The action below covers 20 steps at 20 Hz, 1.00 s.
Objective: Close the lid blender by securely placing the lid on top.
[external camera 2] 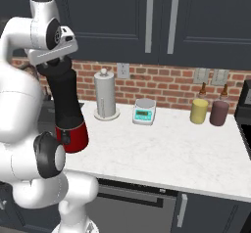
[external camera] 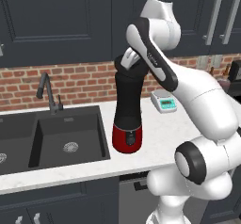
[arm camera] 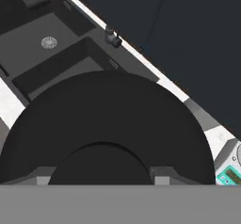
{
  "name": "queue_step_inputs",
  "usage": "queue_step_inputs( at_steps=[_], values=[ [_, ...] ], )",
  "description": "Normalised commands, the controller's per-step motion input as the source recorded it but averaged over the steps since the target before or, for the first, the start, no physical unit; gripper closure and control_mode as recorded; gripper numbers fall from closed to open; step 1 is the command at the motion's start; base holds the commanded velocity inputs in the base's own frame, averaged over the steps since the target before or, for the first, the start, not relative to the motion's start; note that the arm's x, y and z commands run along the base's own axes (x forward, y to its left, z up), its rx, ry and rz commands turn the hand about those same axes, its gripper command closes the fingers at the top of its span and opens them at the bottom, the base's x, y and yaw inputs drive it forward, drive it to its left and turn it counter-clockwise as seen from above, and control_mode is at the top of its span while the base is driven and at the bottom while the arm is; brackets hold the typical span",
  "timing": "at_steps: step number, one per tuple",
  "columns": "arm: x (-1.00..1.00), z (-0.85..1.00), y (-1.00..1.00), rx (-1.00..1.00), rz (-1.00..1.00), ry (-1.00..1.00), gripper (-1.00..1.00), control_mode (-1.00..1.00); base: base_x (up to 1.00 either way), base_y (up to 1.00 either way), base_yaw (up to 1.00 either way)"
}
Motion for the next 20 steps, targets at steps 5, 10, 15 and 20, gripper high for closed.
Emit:
queue_step_inputs(
  at_steps=[5,10,15,20],
  values=[
    [0.45,-0.01,0.0,-0.03,0.0,0.03,1.0,-1.0,0.0,0.0,0.0],
    [0.39,-0.12,0.0,-0.02,0.0,0.08,1.0,-1.0,0.0,0.0,0.0],
    [0.11,-0.26,0.0,-0.03,0.0,0.09,1.0,-1.0,0.0,0.0,0.0],
    [0.11,-0.09,0.0,-0.03,0.0,0.02,1.0,-1.0,0.0,0.0,0.0]
  ],
)
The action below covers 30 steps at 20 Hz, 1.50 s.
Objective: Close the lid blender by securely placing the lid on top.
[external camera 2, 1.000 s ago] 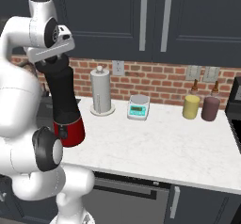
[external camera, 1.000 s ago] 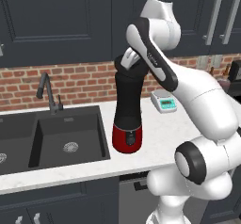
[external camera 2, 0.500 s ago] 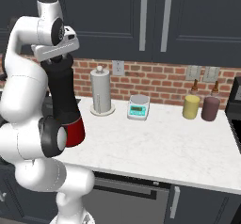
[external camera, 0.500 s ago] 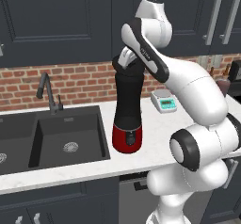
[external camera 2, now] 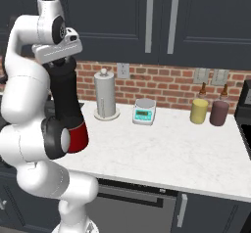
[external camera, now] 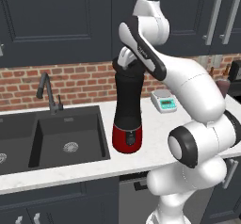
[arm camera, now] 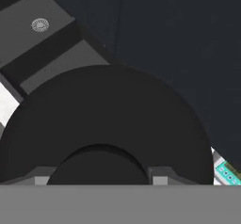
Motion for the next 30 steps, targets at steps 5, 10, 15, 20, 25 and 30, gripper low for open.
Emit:
queue_step_inputs(
  at_steps=[5,10,15,20,25,30],
  values=[
    [-0.01,-0.16,0.0,-0.04,0.0,0.0,1.0,-1.0,0.0,0.0,0.0],
    [-0.22,-0.02,0.0,-0.04,0.0,-0.01,1.0,-1.0,0.0,0.0,0.0],
    [-0.04,0.04,0.0,-0.03,-0.01,0.0,1.0,-1.0,0.0,0.0,0.0],
    [0.14,0.0,0.0,-0.03,-0.01,0.0,1.0,-1.0,0.0,0.0,0.0],
    [0.52,-0.01,0.0,-0.01,0.0,0.0,1.0,-1.0,0.0,0.0,0.0],
    [0.36,-0.18,0.0,0.0,0.0,0.0,1.0,-1.0,0.0,0.0,0.0]
  ],
)
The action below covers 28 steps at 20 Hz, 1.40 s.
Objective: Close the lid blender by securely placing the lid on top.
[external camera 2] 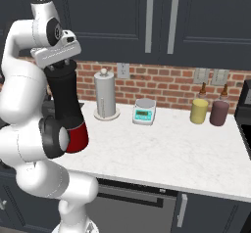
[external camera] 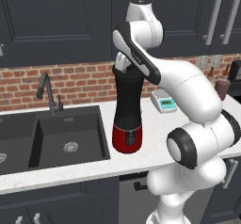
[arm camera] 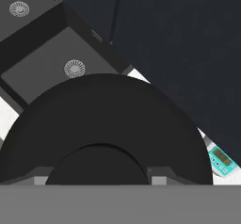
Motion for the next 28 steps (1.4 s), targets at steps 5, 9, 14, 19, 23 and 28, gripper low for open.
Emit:
queue_step_inputs(
  at_steps=[5,9,14,19,23,28],
  values=[
    [-0.01,-0.45,0.0,0.0,0.0,0.0,1.0,-1.0,0.0,0.0,0.0],
    [0.0,-0.49,0.0,0.0,0.0,0.0,1.0,-1.0,0.0,0.0,0.0],
    [0.02,-0.27,0.0,0.0,0.0,0.0,1.0,-1.0,0.0,0.0,0.0],
    [-0.21,-0.23,0.0,0.0,0.0,-0.03,1.0,-1.0,0.0,0.0,0.0],
    [-0.38,-0.43,0.0,0.0,0.0,-0.03,1.0,-1.0,0.0,0.0,0.0],
    [-0.2,-0.45,0.0,0.0,0.01,-0.06,1.0,-1.0,0.0,0.0,0.0]
  ],
)
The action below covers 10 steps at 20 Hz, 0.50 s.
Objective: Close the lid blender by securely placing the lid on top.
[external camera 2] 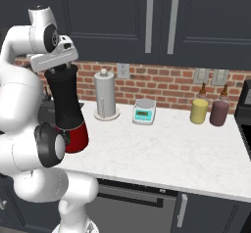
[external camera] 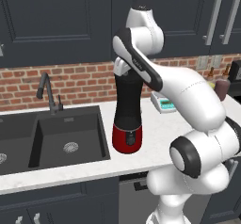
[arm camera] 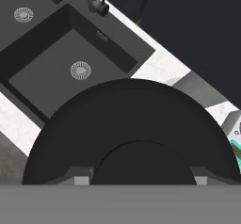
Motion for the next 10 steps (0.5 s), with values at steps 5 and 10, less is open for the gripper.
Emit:
queue_step_inputs(
  at_steps=[5,10],
  values=[
    [0.08,-0.31,0.0,0.0,0.05,-0.06,1.0,-1.0,0.0,0.0,0.0],
    [0.07,-0.43,0.0,0.0,0.04,-0.03,1.0,-1.0,0.0,0.0,0.0]
  ],
)
